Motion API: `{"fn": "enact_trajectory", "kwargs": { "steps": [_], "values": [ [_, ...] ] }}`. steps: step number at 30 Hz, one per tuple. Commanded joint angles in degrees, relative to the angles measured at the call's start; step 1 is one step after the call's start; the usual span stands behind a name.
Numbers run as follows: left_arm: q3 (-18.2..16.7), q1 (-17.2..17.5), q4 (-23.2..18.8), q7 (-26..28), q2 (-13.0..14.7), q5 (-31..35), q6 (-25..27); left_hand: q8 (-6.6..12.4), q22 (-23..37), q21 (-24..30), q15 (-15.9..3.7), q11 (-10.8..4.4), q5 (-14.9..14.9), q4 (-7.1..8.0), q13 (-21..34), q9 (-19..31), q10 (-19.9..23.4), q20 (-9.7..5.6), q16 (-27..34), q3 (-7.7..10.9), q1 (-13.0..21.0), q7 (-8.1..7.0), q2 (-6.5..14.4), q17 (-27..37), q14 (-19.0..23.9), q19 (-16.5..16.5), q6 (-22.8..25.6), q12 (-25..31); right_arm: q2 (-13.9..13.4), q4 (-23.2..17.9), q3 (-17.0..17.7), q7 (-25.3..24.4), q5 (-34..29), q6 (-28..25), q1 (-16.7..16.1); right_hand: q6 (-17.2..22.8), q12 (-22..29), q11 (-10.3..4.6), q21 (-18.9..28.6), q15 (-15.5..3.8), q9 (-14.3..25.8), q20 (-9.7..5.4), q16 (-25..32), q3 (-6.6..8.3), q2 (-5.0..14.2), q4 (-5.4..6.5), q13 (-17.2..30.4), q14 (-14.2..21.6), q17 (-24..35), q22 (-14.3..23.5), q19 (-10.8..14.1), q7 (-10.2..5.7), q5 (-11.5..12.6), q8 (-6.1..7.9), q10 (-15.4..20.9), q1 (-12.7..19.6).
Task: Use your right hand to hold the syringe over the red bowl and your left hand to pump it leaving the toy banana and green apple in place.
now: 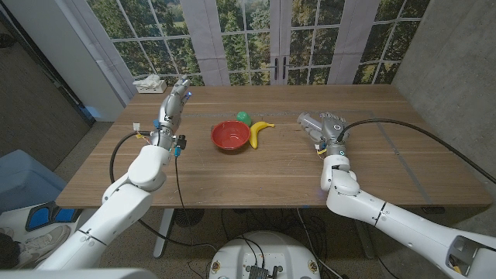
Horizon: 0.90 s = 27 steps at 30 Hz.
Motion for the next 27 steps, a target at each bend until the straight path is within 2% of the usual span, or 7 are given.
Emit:
{"fn": "enact_trajectory", "kwargs": {
  "steps": [1,4,9,11,15,21,27],
  "values": [
    [0.51,-0.81,-0.06,0.01,0.23,-0.07,0.75,0.16,0.15,-0.13,-2.41,0.21,0.13,-0.48,0.29,0.29,-0.56,-0.29,0.00,0.17,0.45,-0.51,1.02,0.03,-0.57,-0.10,-0.10,-0.15,-0.99,-1.60,10.33,-7.17,10.33,19.14,-6.22,-1.48,0.29,0.48,-1.78,0.44,0.01,0.53,-0.40,-0.84,0.86,1.68,-0.54,-1.66,-0.39,0.06,-1.88,-0.28,-0.47,0.19,-1.29,-3.31],
    [0.65,-1.03,0.06,-0.12,0.22,-0.31,0.88,0.17,0.15,-0.13,-2.43,0.29,0.13,-0.49,0.29,0.29,-0.56,-0.27,-0.01,0.18,0.45,-0.57,1.04,0.03,-0.60,-0.09,-0.11,-0.14,-0.88,-1.52,13.45,-7.21,14.80,25.12,-7.69,-1.79,0.44,0.52,-2.24,0.35,-0.03,0.18,-0.32,-0.93,1.45,2.21,-0.76,-1.68,-0.53,0.05,-2.21,-0.33,-0.51,0.17,-1.19,-4.36],
    [1.06,-1.38,0.40,-0.14,0.12,-0.44,1.02,0.18,0.16,-0.11,-2.47,0.37,0.16,-0.44,0.29,0.30,-0.42,-0.46,-0.01,0.24,0.44,-0.41,1.26,0.05,-0.68,-0.05,-0.14,-0.08,-0.91,-1.27,17.88,-4.51,22.46,33.15,-9.34,-0.89,0.96,1.66,-4.67,0.94,-0.23,-0.49,-0.03,-1.42,4.42,4.77,-1.89,-1.52,-1.38,0.01,-4.48,0.29,-0.47,0.69,-0.29,-9.68],
    [1.17,-1.49,0.57,-0.25,0.15,-0.55,0.99,0.18,0.16,-0.12,-2.51,0.34,0.17,-0.40,0.28,0.30,-0.42,-0.47,-0.01,0.28,0.44,-0.40,1.36,0.06,-0.71,-0.07,-0.15,-0.07,-0.76,-0.92,19.21,-3.73,24.85,36.01,-9.78,-0.62,1.01,1.79,-5.16,1.17,-0.26,-0.36,0.03,-1.65,4.64,5.10,-2.10,-1.40,-1.57,-0.01,-4.97,0.47,-0.45,0.78,-0.17,-10.65],
    [1.30,-1.64,0.74,0.07,0.04,-0.49,1.05,0.19,0.16,-0.27,-2.44,0.34,0.19,-0.34,0.28,0.30,-0.43,-0.65,0.00,0.32,0.42,-0.42,1.53,0.08,-0.76,-0.45,-0.15,-0.07,-0.47,0.16,21.25,-1.92,28.95,41.08,-10.28,-0.44,1.09,1.95,-5.66,1.23,-0.31,-0.50,0.05,-1.99,4.89,5.48,-2.40,-1.34,-1.85,-0.03,-5.08,0.92,-0.40,0.81,0.04,-12.01],
    [1.62,-2.51,1.58,-0.81,0.30,-1.33,1.29,0.19,0.17,-0.41,-2.47,0.39,0.20,-0.26,0.28,0.30,-0.43,-0.67,0.02,0.35,0.37,-0.41,1.66,0.09,-0.78,-0.87,-0.18,-0.06,0.43,2.37,23.05,0.02,33.30,47.11,-10.57,-0.70,1.10,2.09,-6.75,1.22,-0.50,-3.32,-0.63,-2.71,5.18,5.77,-3.29,-2.82,-2.89,-0.13,-4.41,1.64,-0.22,0.59,0.41,-14.90],
    [1.98,-3.55,2.85,-2.03,0.67,-2.21,1.01,0.19,0.18,-0.49,-2.45,0.48,0.26,0.03,0.28,0.30,-0.48,-0.83,0.03,0.45,0.25,-0.27,2.15,0.16,-0.94,-1.21,-0.24,-0.07,0.21,3.31,24.11,3.35,36.74,51.77,-10.74,-3.24,0.86,1.88,-7.76,0.98,-0.73,-4.57,-0.96,-2.20,6.52,5.46,-4.20,-3.33,-4.22,-0.19,-3.67,2.77,0.23,-0.12,0.07,-15.80]
  ]
}}
